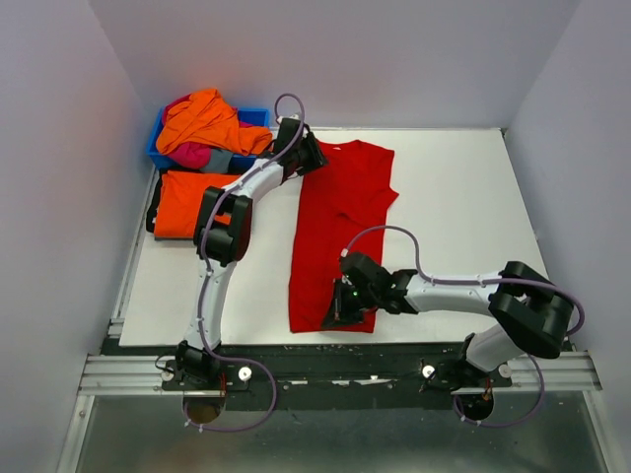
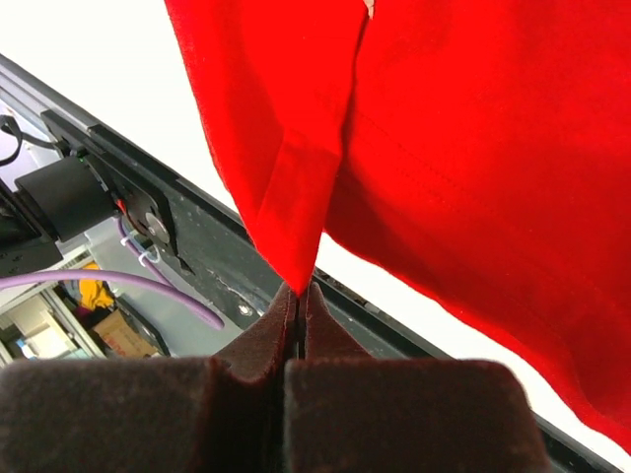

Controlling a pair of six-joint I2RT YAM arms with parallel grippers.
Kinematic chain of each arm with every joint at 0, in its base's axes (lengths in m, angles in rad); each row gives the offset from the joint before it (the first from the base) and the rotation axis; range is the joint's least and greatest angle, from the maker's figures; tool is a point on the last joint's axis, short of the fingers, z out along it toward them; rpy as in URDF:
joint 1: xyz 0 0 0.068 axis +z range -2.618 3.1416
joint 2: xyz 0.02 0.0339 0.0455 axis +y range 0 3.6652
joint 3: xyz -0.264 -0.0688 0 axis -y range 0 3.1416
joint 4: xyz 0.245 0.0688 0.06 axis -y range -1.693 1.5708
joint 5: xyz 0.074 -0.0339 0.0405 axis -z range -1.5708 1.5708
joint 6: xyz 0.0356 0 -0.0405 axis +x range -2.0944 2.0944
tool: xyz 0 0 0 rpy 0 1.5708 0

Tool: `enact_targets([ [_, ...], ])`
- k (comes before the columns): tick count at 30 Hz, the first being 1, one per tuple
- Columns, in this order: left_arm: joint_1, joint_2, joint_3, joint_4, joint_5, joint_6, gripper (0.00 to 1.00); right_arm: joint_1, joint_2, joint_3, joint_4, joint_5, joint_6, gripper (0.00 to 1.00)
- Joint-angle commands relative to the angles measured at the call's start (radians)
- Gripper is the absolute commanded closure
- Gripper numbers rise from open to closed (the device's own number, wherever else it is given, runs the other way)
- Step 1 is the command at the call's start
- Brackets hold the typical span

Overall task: Fold and stack the t-shirts
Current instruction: Grab the bottom of the folded rectangular tshirt with both arms

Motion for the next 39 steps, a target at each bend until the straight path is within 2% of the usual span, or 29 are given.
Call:
enact_targets([
  [1,0.027,0.179,0.19,-0.078,0.035,-0.046,0.48,0.01,-0.027,-0.018,-0.024,0.027,0.015,0.99],
  [5,0.044,0.326,0.347,-0.152,0.078,-0.095,0.49,0.023,-0.04,-0.035,-0.03,0.029,0.029,0.99],
  [14,0.061,0.339,0.332,-0.138,0.067,-0.117,0.49,0.086,-0.09,-0.093,-0.053,0.067,0.091,0.99],
  [20,0.062,0.321,0.322,-0.129,0.077,-0.109,0.49,0.114,-0.055,-0.102,-0.017,0.053,0.104,0.99],
  [24,0.065,0.293,0.318,-0.131,0.089,-0.095,0.48,0.125,-0.05,-0.07,-0.047,0.07,0.097,0.88],
  [25,0.065,0.282,0.313,-0.129,0.093,-0.092,0.48,0.125,-0.073,-0.07,-0.072,0.098,0.097,0.81],
  [26,0.067,0.272,0.304,-0.125,0.101,-0.091,0.47,0.125,-0.095,-0.07,-0.09,0.118,0.094,0.68],
  [27,0.068,0.253,0.29,-0.117,0.11,-0.088,0.46,0.126,-0.119,-0.066,-0.121,0.147,0.088,0.59],
  [29,0.07,0.218,0.255,-0.1,0.117,-0.088,0.44,0.117,-0.162,-0.047,-0.188,0.199,0.063,0.5],
  [34,0.07,0.115,0.158,-0.048,0.136,-0.082,0.4,0.03,-0.239,-0.004,-0.306,0.256,-0.015,0.51],
  [39,0.07,-0.011,0.04,0.0,0.136,-0.069,0.4,-0.114,-0.256,0.042,-0.389,0.29,-0.132,0.55],
])
